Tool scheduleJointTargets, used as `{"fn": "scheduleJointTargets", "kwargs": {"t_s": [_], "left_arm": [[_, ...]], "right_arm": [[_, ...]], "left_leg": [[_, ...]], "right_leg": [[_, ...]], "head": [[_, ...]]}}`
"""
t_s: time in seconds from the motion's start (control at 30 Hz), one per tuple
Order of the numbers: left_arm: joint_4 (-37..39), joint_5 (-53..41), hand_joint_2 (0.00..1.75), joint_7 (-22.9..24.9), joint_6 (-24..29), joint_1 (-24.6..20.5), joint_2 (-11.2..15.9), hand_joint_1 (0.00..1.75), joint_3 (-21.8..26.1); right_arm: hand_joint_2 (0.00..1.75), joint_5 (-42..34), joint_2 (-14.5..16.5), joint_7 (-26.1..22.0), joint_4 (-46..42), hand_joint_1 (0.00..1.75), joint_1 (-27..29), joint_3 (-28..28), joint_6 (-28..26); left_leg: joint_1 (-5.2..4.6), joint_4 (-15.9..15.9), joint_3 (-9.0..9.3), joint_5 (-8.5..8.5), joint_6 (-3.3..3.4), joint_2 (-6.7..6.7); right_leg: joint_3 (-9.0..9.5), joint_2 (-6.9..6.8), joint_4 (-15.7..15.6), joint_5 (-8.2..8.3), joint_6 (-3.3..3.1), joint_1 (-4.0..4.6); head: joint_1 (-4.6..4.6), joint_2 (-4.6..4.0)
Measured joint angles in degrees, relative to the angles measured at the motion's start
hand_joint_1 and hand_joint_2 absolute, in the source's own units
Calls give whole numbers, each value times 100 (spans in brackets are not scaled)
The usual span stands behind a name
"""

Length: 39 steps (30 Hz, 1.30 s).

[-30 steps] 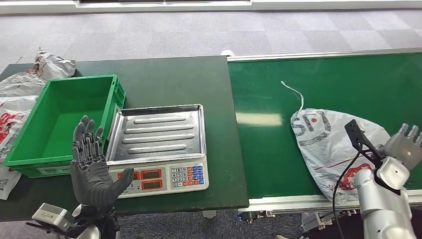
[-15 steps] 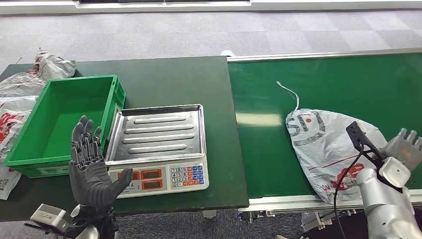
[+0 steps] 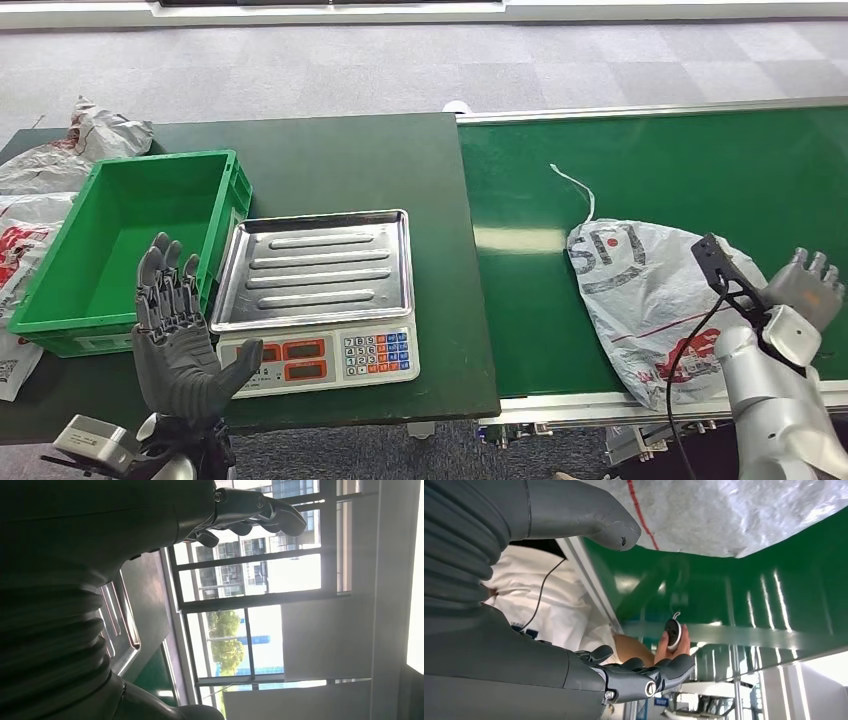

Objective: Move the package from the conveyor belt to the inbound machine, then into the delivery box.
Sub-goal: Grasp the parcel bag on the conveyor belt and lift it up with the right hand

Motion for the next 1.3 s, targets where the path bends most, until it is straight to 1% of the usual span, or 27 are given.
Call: {"fn": "scheduleJointTargets", "kwargs": {"t_s": [0.07, 0.1, 0.2, 0.23, 0.3, 0.37, 0.53, 0.67, 0.87, 0.9, 0.93, 1.0, 1.03, 1.1, 1.17, 1.3], "left_arm": [[-6, -23, 175, -1, -23, 0, -15, 0, 1], [-14, -107, 175, -1, -101, -6, -58, 0, 29], [-25, -520, 175, 0, -527, -95, -358, 0, 249], [-22, -595, 175, 0, -617, -125, -443, 0, 315], [-15, -644, 175, 0, -695, -145, -534, 0, 392], [2, -681, 175, 0, -753, -167, -610, 0, 458], [69, -695, 175, 0, -800, -253, -686, 0, 527], [122, -677, 175, 0, -818, -300, -695, 0, 536], [229, -651, 175, 0, -819, -398, -695, 0, 536], [254, -652, 175, 0, -819, -416, -695, 0, 535], [285, -655, 175, 0, -819, -441, -696, 0, 535], [358, -660, 175, 0, -811, -504, -697, 0, 535], [395, -653, 175, 1, -792, -537, -696, 0, 535], [462, -610, 175, 1, -746, -589, -693, 0, 535], [513, -562, 175, 0, -724, -628, -689, 0, 535], [574, -536, 175, 0, -724, -680, -682, 0, 535]], "right_arm": [[175, -44, 10, -34, 25, 0, -34, -26, 29], [175, 25, 28, -248, 80, 0, -63, -25, 318], [175, 359, 126, -945, 341, 0, 32, 253, 2443], [175, 393, 149, -890, 393, 0, 110, 350, 2838], [175, 419, 161, -540, 436, 0, 191, 416, 2707], [175, 424, 160, -305, 466, 0, 218, 465, 2617], [175, 358, 159, -272, 501, 0, 356, 494, 2588], [175, 327, 157, -245, 506, 0, 418, 499, 2566], [175, 304, 132, -66, 504, 0, 504, 505, 2577], [175, 299, 125, -71, 504, 16, 522, 509, 2661], [175, 285, 114, -133, 504, 59, 545, 516, 2791], [175, 211, 90, -429, 503, 147, 591, 546, 3077], [175, 152, 78, -633, 502, 175, 613, 571, 3179], [175, 16, 59, -1013, 494, 175, 658, 631, 3281], [175, -103, 50, -1253, 463, 175, 693, 693, 3314], [175, -216, 50, -1361, 378, 175, 711, 807, 3319]], "left_leg": [[0, 0, 1, 0, 0, 0], [1, 0, 0, 0, 0, -2], [0, 2, 26, 2, 2, -17], [-2, 2, 34, 5, 5, -29], [-5, 2, 28, 9, 8, -47], [-4, 2, 29, 9, 9, -43], [-9, 2, 30, 7, 9, -37], [-12, 3, 32, 8, 10, -38], [-12, 3, 33, 8, 11, -39], [-12, 3, 34, 8, 11, -39], [-12, 3, 35, 7, 11, -40], [-11, 3, 41, 5, 13, -39], [-10, 3, 46, 3, 14, -36], [-6, 3, 57, -3, 18, -28], [-4, 3, 61, -11, 21, -17], [-4, 2, 75, -32, 27, -1]], "right_leg": [[0, 0, 0, 0, 0, 0], [1, -1, 0, 0, 0, 2], [3, -12, -1, -1, 0, 10], [2, -22, -1, -2, 2, 11], [2, -38, 0, -4, 4, 12], [3, -36, 0, -5, 5, 12], [4, -33, -1, -6, 7, 12], [5, -32, -2, -5, 8, 12], [6, -33, -2, -5, 9, 12], [6, -33, -3, -5, 9, 12], [8, -33, -3, -6, 9, 12], [15, -33, -4, -7, 10, 14], [20, -32, -5, -7, 11, 16], [34, -25, -8, -9, 12, 19], [49, -13, -11, -12, 15, 19], [87, 2, -14, -28, 29, 21]], "head": [[0, 0], [-1, 0], [-2, 0], [-2, 0], [-2, 0], [-2, 0], [-2, 0], [-2, 0], [-2, 0], [-2, 0], [-2, 0], [-3, 0], [-2, 0], [-2, 0], [-2, 0], [-2, 0]]}}
